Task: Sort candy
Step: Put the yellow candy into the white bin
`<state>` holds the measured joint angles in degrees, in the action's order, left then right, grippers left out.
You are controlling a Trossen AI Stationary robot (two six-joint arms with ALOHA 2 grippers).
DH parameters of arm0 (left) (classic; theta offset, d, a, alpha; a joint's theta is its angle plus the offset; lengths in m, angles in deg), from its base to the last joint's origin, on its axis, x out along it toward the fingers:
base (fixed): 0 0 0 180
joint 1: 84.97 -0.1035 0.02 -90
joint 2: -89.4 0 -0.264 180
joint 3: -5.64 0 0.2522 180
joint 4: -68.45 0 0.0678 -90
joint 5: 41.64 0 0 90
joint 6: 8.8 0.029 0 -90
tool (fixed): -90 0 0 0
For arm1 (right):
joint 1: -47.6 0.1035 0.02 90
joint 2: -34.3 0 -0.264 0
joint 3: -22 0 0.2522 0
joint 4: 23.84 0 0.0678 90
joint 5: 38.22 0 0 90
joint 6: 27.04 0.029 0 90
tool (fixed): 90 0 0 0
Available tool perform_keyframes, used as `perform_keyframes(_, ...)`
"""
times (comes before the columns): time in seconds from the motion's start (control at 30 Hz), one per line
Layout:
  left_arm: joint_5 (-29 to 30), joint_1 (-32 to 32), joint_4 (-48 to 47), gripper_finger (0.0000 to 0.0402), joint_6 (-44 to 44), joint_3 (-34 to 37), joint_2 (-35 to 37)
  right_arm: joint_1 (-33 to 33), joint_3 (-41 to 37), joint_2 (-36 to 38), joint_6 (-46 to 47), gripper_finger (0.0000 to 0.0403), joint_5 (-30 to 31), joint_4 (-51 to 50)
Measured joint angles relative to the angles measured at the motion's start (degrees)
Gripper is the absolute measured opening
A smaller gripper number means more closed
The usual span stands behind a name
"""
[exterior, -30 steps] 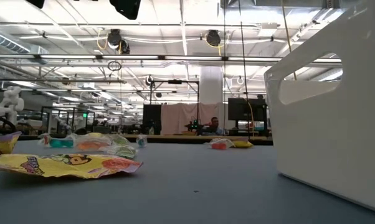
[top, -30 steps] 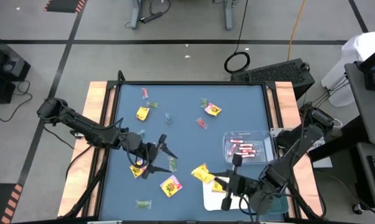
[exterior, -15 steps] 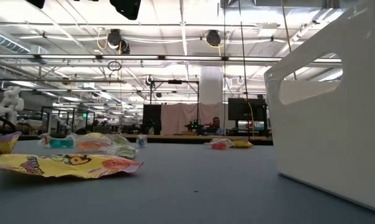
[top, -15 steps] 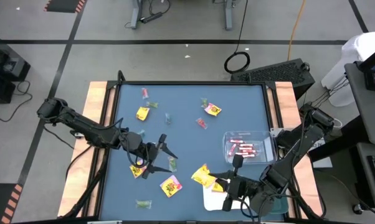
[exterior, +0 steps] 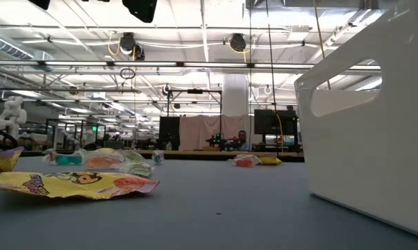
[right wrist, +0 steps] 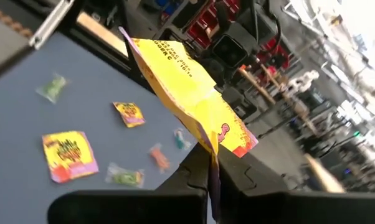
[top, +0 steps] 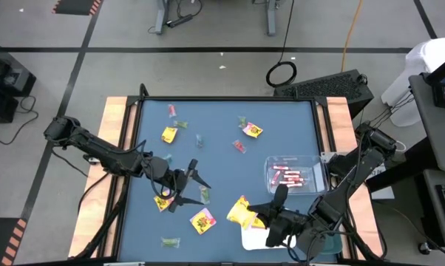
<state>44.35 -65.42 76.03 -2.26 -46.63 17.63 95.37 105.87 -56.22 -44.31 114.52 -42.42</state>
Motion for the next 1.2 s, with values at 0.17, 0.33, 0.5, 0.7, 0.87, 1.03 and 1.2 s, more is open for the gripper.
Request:
perform_keyframes(0.17,0.0,0.0,0.0,0.0279,0.0,0.0,0.0,0.0,0.0,0.0,-7.7,0.0002,0.0,0.0)
perform_keyframes(0.33,0.0,0.0,0.0,0.0279,0.2,0.0,0.0,0.0,0.0,0.0,-12.5,0.0002,0.0,0.0)
perform_keyframes(0.5,0.0,0.0,0.0,0.0279,0.2,0.0,0.0,0.0,0.0,0.0,-13.0,0.0002,0.0,0.0)
perform_keyframes(0.7,0.0,0.0,0.0,0.0279,0.1,0.0,0.0,0.0,0.0,0.0,-11.0,0.0002,0.0,0.0)
perform_keyframes(0.87,0.0,0.0,0.0,0.0279,-0.1,0.0,0.0,0.0,0.0,0.0,-5.3,0.0002,0.0,0.0)
perform_keyframes(1.03,0.0,0.0,0.0,0.0279,-0.2,0.0,0.0,0.0,0.0,0.0,3.8,0.0002,0.0,0.0)
perform_keyframes(1.2,0.0,0.0,0.0,0.0279,-0.2,0.0,0.0,0.0,0.0,0.0,9.2,0.0002,0.0,0.0)
